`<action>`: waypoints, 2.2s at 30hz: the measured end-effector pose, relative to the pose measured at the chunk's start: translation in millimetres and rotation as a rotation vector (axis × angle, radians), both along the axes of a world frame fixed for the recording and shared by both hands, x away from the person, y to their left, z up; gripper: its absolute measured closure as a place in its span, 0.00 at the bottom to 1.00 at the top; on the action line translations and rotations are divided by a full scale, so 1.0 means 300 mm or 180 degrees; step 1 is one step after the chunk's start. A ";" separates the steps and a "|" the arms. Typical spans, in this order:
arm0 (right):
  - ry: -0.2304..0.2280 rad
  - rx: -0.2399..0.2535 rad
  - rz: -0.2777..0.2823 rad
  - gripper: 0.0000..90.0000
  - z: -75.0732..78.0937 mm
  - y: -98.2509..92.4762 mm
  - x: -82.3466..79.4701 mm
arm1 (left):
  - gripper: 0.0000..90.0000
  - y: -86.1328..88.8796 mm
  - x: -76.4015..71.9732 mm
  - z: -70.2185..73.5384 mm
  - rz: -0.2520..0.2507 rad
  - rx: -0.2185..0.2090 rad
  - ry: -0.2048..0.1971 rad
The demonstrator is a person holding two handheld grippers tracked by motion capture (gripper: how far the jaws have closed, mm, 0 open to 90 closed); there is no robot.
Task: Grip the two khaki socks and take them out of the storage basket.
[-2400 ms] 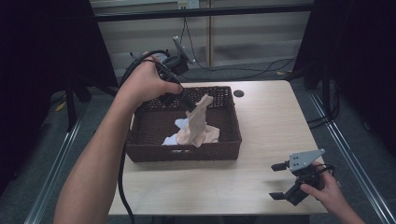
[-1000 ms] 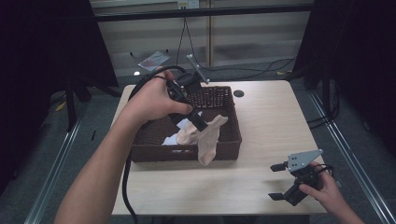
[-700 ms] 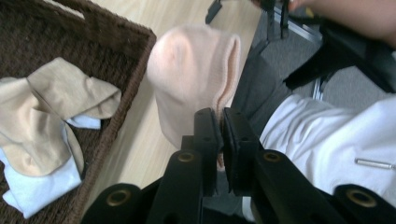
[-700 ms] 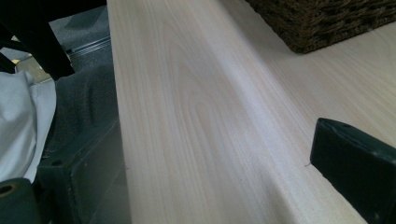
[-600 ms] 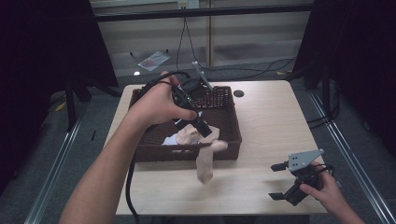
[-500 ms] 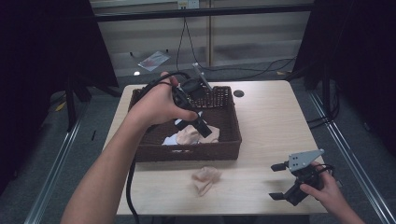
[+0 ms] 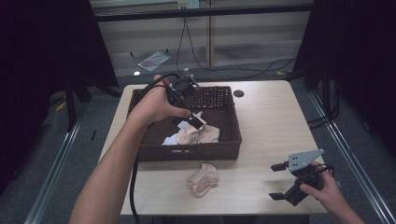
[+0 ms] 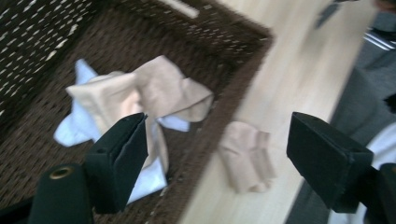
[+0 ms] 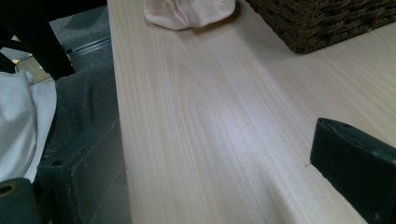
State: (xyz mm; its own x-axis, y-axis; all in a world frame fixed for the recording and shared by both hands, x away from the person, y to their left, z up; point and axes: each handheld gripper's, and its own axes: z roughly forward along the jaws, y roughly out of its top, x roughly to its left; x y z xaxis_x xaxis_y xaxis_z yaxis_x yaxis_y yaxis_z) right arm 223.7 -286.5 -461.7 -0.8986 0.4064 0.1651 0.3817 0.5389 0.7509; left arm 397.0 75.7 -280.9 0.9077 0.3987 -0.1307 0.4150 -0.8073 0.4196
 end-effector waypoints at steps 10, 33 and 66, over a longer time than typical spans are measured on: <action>0.0004 0.0007 0.0007 0.03 0.001 0.000 0.000 | 0.19 0.034 0.071 -0.109 0.0249 -0.0079 0.0035; 0.0001 0.0008 0.0021 0.03 0.000 0.000 0.000 | 0.16 0.060 0.176 -0.315 0.0629 -0.0099 0.0025; -0.0002 0.0034 0.0036 0.03 0.001 -0.002 0.000 | 0.44 0.046 0.254 -0.537 0.0977 -0.0260 -0.0089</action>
State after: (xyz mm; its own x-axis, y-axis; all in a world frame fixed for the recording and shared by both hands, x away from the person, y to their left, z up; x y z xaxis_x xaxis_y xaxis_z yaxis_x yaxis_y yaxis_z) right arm 223.7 -287.0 -461.3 -0.9032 0.3945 0.1690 0.3753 0.5351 0.7569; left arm 473.2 89.5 -442.0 0.7504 0.6437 -0.1503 0.6214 -0.6094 0.4924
